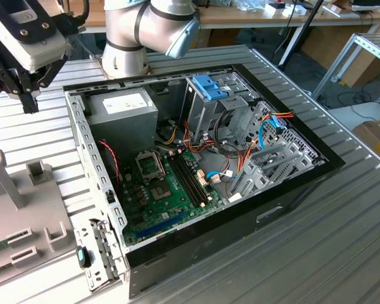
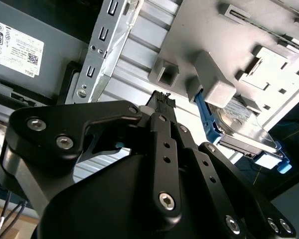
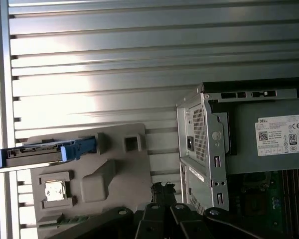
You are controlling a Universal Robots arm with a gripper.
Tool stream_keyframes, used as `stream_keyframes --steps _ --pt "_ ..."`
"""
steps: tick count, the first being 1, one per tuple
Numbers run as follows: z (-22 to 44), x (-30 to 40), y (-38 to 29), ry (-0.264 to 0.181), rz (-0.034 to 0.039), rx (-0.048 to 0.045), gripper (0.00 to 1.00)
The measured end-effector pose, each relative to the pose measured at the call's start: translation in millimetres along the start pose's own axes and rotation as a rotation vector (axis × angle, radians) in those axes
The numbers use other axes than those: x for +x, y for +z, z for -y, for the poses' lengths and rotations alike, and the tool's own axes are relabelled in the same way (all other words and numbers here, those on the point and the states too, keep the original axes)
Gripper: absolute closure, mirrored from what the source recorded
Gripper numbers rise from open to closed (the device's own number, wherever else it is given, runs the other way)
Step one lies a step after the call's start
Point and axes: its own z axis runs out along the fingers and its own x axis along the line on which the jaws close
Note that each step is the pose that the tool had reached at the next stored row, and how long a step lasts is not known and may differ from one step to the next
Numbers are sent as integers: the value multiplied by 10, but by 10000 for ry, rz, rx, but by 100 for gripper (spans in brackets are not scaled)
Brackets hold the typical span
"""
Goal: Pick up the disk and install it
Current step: 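Reach for the disk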
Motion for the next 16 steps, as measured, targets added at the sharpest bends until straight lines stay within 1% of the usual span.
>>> stream_keyframes --steps 1,11,14,16 --pt "1 11 0 0 0 0 89" --pt "2 19 -1 1 0 0 89" --pt "6 85 -2 0 -1 1 89" --pt "7 98 -2 -1 0 0 89"
